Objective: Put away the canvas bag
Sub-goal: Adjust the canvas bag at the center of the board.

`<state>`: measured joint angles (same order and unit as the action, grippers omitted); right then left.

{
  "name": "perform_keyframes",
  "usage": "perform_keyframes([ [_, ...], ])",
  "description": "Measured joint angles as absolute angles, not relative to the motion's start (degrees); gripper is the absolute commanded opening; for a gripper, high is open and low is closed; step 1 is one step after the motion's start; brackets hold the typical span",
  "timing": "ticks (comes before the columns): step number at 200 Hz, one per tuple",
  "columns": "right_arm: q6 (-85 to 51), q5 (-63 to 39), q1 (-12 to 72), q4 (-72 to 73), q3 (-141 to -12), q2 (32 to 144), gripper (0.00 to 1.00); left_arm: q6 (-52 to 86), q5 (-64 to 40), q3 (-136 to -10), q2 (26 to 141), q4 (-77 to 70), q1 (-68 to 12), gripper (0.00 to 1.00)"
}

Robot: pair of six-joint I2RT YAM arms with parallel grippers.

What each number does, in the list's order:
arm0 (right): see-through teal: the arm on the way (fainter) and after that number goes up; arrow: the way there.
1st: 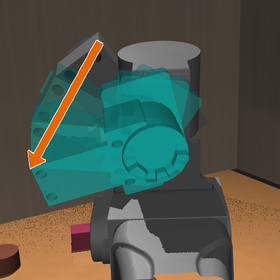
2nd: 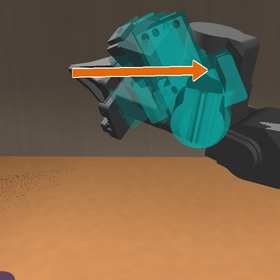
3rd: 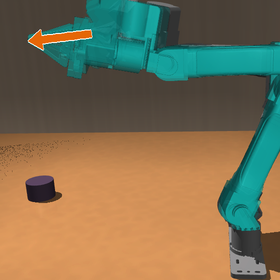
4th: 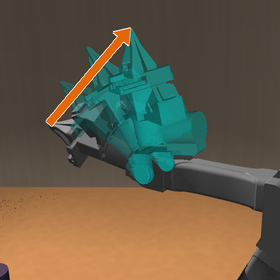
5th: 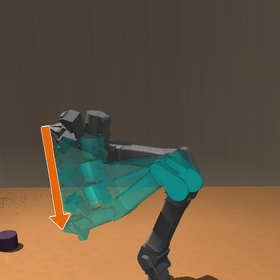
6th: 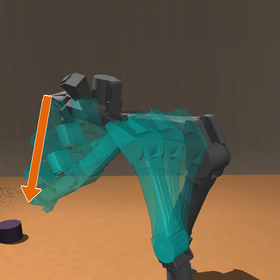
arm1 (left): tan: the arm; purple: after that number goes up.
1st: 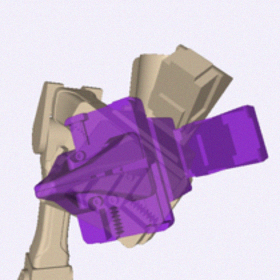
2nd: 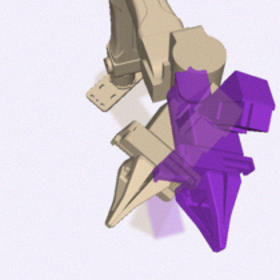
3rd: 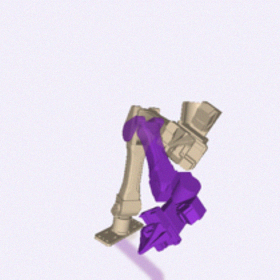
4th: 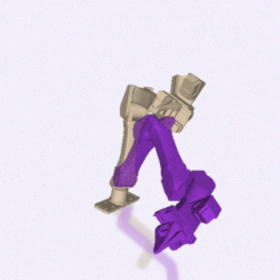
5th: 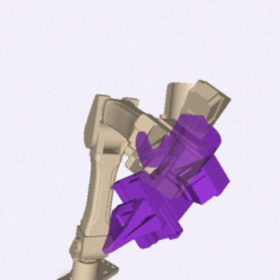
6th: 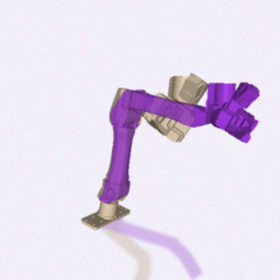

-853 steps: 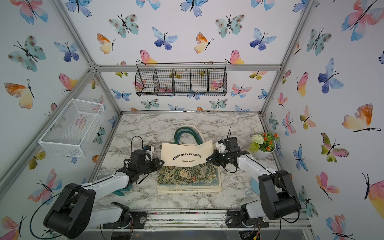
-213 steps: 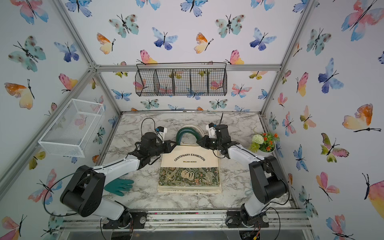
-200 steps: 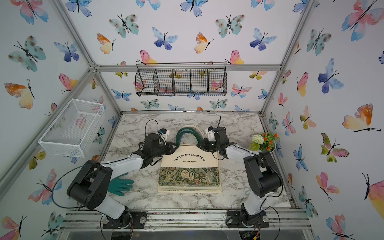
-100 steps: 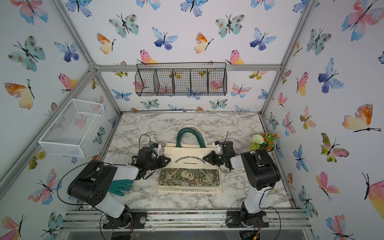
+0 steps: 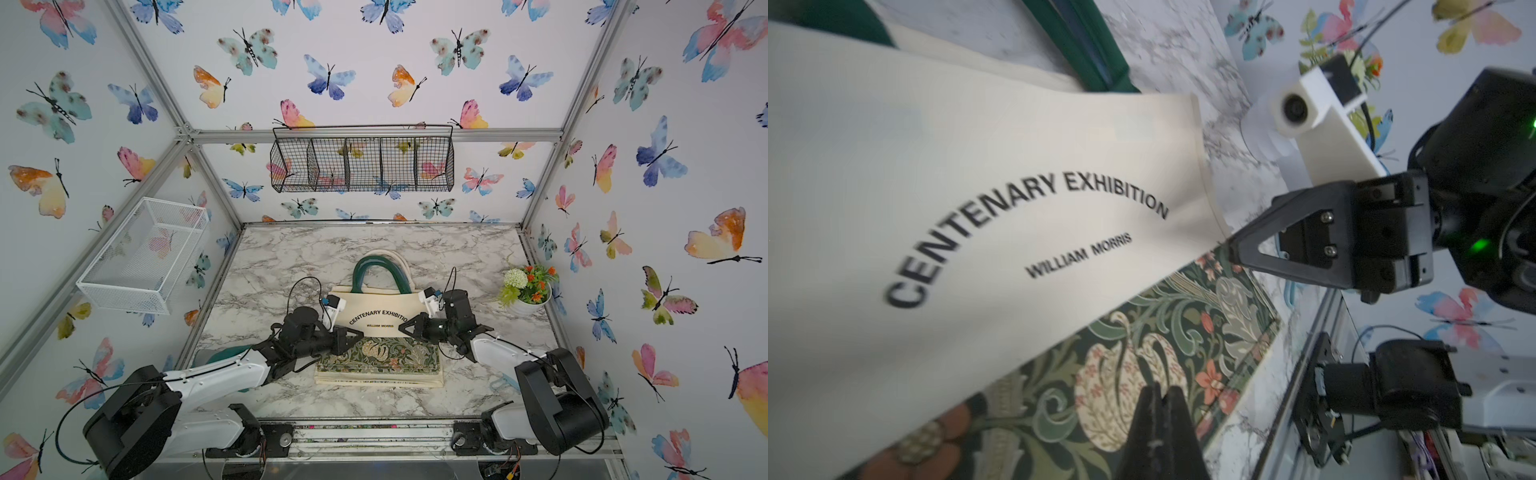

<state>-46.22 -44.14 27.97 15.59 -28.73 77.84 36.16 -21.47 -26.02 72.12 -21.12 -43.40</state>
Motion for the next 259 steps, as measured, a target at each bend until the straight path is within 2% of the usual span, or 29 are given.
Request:
perform_keyframes([
  [25, -49.60, -43.40, 33.01, 20.08, -26.81, 79.18, 0.01, 37.93, -21.39, -26.13, 75.94, -23.53, -45.65, 0.00],
  [73, -54.65, -42.74, 33.32, 37.67, -14.48, 88.62, 0.01, 42.37, -21.10, -16.51, 82.98, -32.73, -43.03, 0.00],
  [101, -55.48, -42.61, 33.32, 45.71, -10.04, 87.31, 0.01, 45.60, -22.31, -10.92, 80.16, -40.14, -39.75, 0.00],
  [124, -54.81, -41.41, 33.28, 40.69, -8.27, 80.31, 0.04, 46.83, -21.12, -8.29, 73.45, -37.39, -38.44, 0.00],
  [143, -51.77, -37.23, 32.91, 26.35, -10.02, 69.47, 0.16, 46.44, -18.17, -7.97, 65.60, -29.76, -38.13, 0.15],
  [156, -49.04, -32.38, 32.67, 14.94, -13.69, 61.39, 0.32, 45.30, -15.07, -8.88, 58.50, -23.73, -37.93, 0.38],
  [165, -46.63, -27.83, 32.62, 7.40, -17.93, 55.96, 0.44, 44.56, -12.49, -10.37, 53.41, -19.33, -37.80, 0.63],
  [166, -46.59, -27.40, 32.60, 6.94, -18.24, 55.59, 0.46, 44.47, -12.43, -10.70, 52.58, -18.72, -37.76, 0.70],
  [168, -46.39, -26.22, 32.56, 5.30, -19.25, 54.54, 0.50, 44.29, -11.07, -11.07, 51.53, -17.89, -37.71, 0.90],
  [169, -45.78, -25.85, 32.53, 4.51, -19.97, 54.00, 0.52, 44.21, -10.96, -11.33, 50.81, -17.54, -37.65, 0.96],
  [171, -44.97, -24.45, 32.56, 3.20, -20.99, 53.21, 0.56, 44.03, -10.57, -11.68, 50.28, -16.78, -37.60, 1.00],
  [184, -41.87, -16.75, 32.29, -3.62, -28.03, 48.62, 0.80, 42.41, -5.50, -15.14, 43.70, -12.16, -36.95, 0.98],
  [200, -37.85, -4.36, 32.18, -8.86, -35.29, 45.87, 0.99, 39.88, 0.25, -19.38, 38.52, -8.73, -33.98, 0.98],
  [224, -29.93, 15.90, 32.16, -6.50, -35.44, 44.10, 0.99, 36.25, 7.60, -23.86, 36.84, -7.40, -24.51, 0.98],
  [246, -15.35, 30.94, 31.75, 13.43, -20.75, 44.88, 0.99, 34.94, 17.50, -24.64, 42.19, -8.54, -16.03, 0.98],
  [259, -8.54, 35.73, 30.85, 26.52, -10.85, 48.40, 0.99, 32.82, 23.59, -24.64, 48.62, -9.23, -13.78, 0.98],
])
